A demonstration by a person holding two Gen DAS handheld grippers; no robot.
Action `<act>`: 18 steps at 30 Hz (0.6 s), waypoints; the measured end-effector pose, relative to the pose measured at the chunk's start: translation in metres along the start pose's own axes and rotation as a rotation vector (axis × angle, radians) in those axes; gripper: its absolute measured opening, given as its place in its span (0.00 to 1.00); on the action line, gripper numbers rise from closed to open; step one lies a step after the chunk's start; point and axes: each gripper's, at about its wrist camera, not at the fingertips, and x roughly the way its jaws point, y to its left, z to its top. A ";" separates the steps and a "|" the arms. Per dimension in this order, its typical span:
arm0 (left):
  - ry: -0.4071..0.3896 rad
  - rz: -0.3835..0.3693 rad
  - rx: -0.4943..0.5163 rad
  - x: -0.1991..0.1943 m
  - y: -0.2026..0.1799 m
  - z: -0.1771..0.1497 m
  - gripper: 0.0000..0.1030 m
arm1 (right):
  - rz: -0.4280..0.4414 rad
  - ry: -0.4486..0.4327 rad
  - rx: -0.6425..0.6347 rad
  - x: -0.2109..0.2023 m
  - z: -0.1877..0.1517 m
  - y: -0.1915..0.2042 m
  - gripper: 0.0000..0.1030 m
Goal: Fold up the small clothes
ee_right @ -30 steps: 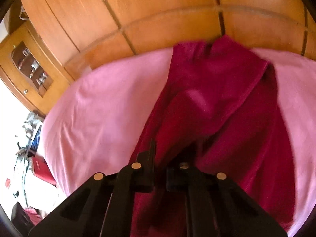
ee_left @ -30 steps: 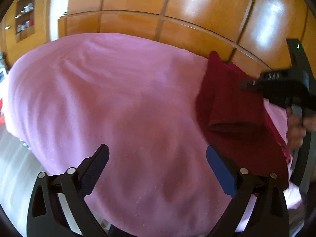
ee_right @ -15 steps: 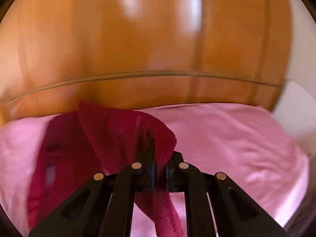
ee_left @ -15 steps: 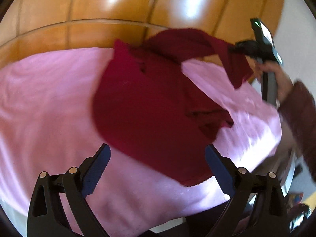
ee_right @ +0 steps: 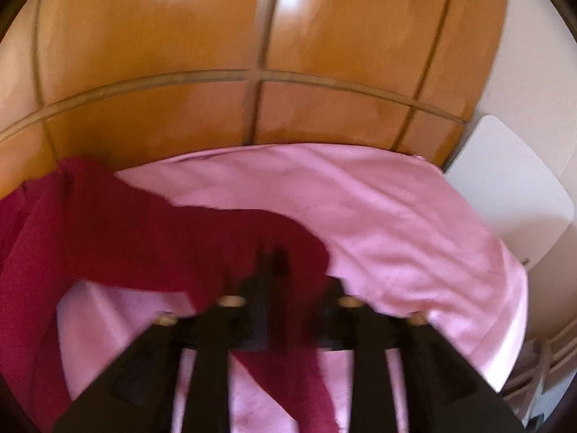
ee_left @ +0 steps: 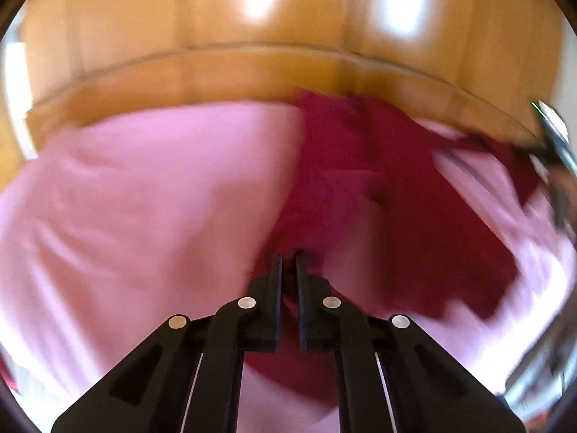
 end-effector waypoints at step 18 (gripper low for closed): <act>-0.054 0.245 -0.341 -0.006 0.124 0.021 0.50 | 0.800 0.339 -0.064 -0.095 -0.102 0.158 0.68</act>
